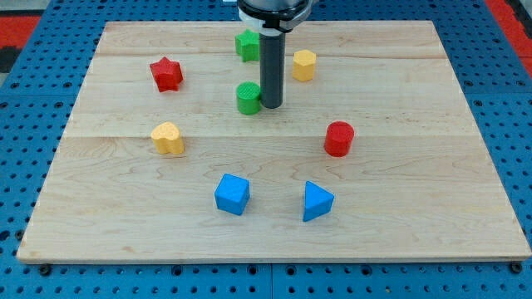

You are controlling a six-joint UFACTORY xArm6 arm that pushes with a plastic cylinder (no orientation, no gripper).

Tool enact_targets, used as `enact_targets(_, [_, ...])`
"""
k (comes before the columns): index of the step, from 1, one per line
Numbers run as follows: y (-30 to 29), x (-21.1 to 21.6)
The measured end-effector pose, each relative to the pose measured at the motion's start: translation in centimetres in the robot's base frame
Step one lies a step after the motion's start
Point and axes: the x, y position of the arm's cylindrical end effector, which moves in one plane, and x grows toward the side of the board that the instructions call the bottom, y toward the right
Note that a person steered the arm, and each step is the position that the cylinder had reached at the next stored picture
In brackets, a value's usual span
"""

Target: Move the red circle into the green circle

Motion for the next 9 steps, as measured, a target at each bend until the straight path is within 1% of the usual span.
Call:
enact_targets(2, [12.8, -0.3])
enact_targets(3, [14.0, -0.1])
enact_targets(4, [15.0, 1.6])
enact_targets(7, [14.7, 1.7])
enact_targets(8, [16.0, 2.4])
enact_targets(9, [17.0, 8.6])
